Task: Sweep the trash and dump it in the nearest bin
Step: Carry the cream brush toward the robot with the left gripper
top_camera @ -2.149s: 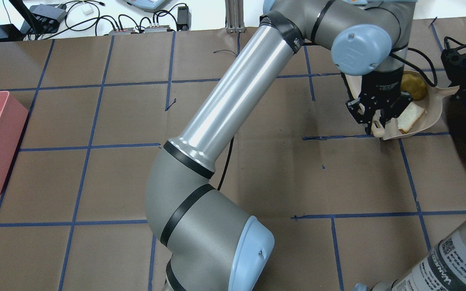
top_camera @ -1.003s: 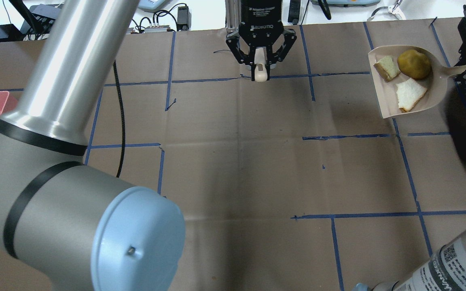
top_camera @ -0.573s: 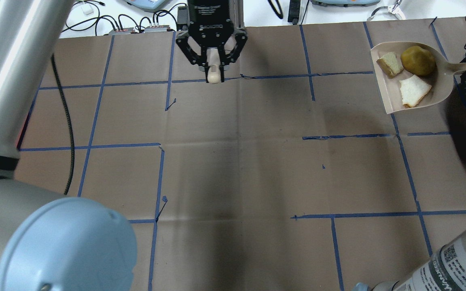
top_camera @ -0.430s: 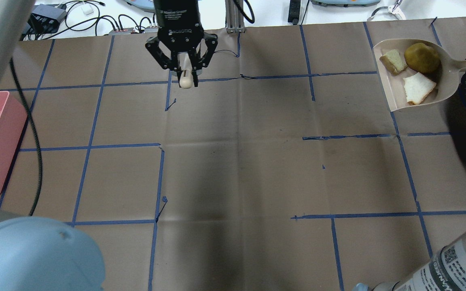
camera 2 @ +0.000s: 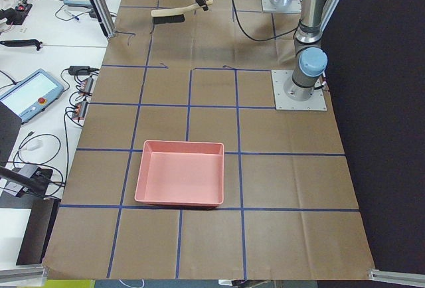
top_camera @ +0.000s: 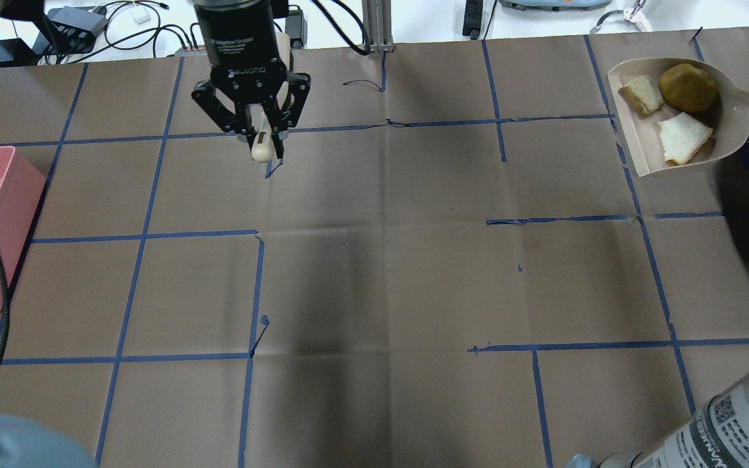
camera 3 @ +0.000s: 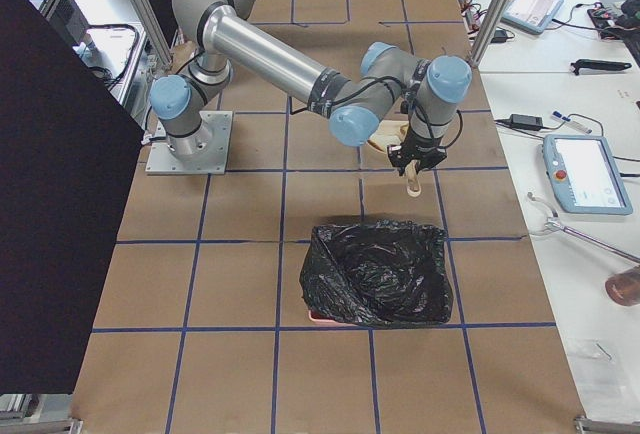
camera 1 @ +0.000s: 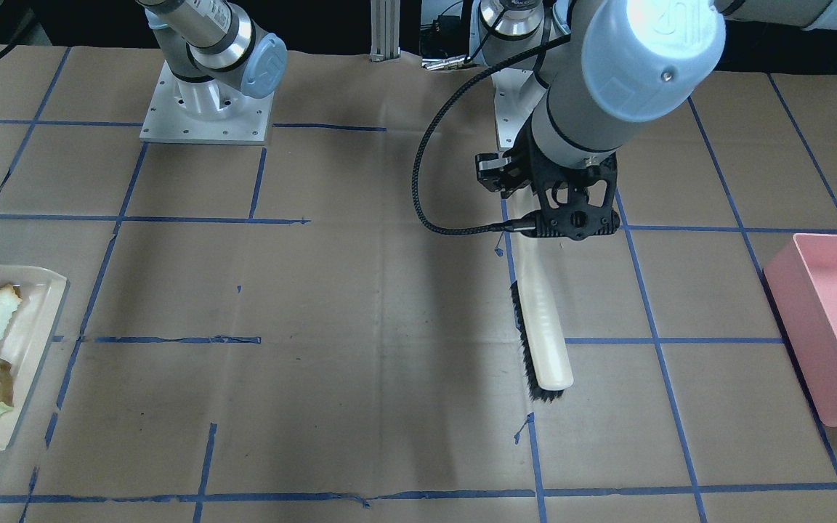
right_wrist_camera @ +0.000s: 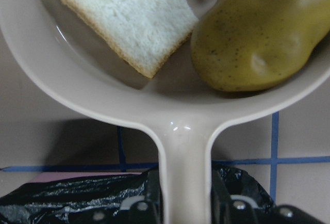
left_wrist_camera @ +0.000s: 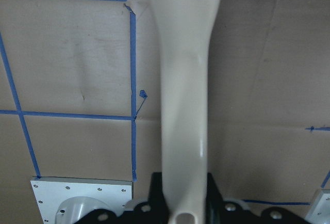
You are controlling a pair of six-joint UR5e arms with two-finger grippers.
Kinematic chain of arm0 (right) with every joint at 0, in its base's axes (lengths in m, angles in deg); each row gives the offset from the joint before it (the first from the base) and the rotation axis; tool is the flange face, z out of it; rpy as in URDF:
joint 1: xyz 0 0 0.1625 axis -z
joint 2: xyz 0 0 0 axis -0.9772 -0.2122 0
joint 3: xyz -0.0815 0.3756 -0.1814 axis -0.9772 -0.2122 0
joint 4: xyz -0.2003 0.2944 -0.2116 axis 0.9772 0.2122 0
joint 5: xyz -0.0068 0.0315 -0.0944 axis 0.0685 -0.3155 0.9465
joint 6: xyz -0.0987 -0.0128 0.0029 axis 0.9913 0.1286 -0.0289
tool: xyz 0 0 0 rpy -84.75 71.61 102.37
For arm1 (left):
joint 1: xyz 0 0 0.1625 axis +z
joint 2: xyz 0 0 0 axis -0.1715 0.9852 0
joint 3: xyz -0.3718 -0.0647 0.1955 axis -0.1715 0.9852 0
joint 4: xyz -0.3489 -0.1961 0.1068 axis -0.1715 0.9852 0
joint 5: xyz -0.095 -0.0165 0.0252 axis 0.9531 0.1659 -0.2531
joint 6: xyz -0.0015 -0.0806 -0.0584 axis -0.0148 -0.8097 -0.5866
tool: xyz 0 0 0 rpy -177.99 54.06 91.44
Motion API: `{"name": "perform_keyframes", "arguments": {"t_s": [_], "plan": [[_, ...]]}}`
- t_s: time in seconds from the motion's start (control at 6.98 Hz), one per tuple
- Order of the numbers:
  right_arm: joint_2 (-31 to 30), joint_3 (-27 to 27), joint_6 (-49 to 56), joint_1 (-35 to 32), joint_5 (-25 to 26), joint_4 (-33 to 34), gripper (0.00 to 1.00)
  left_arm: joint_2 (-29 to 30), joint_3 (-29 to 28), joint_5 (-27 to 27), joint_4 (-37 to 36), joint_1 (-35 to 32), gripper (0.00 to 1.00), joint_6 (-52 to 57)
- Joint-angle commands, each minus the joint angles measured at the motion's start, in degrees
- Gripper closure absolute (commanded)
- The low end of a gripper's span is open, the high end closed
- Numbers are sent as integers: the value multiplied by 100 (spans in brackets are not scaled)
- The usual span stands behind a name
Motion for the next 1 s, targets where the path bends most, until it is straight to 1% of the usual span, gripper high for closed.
{"name": "perform_keyframes", "arguments": {"t_s": [0.0,0.14,0.29,0.43,0.57,0.72,0.86], "plan": [[-10,-174,543,500,42,-150,93,-447,1275,34,-899,29,100,199],[-10,-288,746,773,7,-212,93,-623,1872,60,-1137,11,100,208],[-18,-480,896,932,-2,-430,94,-763,2322,156,-1357,-163,100,208],[25,-700,1167,1090,6,-554,94,-826,2596,166,-1768,-731,100,-36],[86,-850,1344,1335,15,-564,94,-800,2747,174,-2182,-1163,100,-543],[157,-912,1624,1599,15,-538,94,-774,2974,201,-2229,-1480,100,-905],[244,-948,1827,1837,50,-451,94,-809,3281,323,-2473,-1779,100,-1239]]}}
